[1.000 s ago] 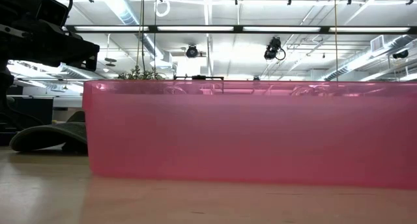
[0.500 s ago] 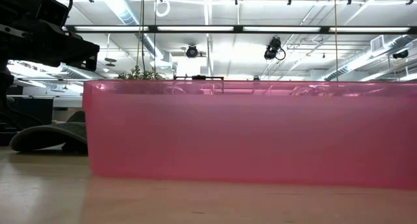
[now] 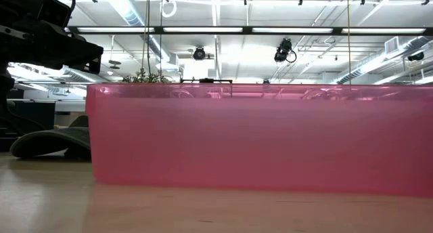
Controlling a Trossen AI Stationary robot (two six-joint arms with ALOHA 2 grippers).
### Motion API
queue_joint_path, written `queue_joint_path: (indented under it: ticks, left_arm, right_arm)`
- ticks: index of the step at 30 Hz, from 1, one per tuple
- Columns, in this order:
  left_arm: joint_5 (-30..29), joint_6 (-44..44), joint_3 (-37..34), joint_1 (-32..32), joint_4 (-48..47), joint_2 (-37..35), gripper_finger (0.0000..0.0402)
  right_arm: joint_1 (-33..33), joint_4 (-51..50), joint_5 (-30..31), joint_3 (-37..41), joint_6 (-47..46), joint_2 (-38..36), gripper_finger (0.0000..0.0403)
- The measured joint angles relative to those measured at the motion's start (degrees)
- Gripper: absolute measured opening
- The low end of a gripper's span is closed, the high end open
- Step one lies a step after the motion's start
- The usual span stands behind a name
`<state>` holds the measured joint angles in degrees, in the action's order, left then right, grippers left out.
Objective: Pick & Place hat
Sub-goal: Put the right red cap into the pink bin
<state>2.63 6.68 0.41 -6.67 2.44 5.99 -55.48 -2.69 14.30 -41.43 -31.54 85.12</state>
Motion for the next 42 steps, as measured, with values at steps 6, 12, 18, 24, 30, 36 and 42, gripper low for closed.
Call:
queue_joint_path:
  ticks: [6,12,18,24,30,36,42]
  left_arm:
    - [0.0,0.0,0.0,0.0,0.0,0.0,0.0055]
    - [0.0,0.0,0.0,0.0,0.0,0.0,0.0055]
    - [0.0,0.0,0.0,0.0,0.0,0.0,0.0055]
    - [0.0,0.0,0.0,0.0,0.0,0.0,0.0055]
    - [0.0,0.0,0.0,0.0,0.0,0.0,0.0055]
    - [0.0,0.0,0.0,0.0,0.0,0.0,0.0055]
    - [0.0,0.0,0.0,0.0,0.0,0.0,0.0055]
  right_arm:
    - [0.0,-0.7,0.1,-0.1,9.6,0.0,0.016]
    - [0.0,-5.8,0.2,-0.1,9.6,0.0,0.016]
    - [0.1,-6.7,5.8,3.0,6.6,-0.1,0.016]
    - [0.1,-4.0,5.4,6.3,5.4,-0.3,0.0158]
    - [0.2,-2.2,4.2,6.6,6.6,-0.2,0.0078]
    - [0.1,-5.3,0.6,4.6,7.4,-0.7,0.0017]
    - [-1.8,-15.5,0.6,-1.0,12.2,-2.3,0.0007]
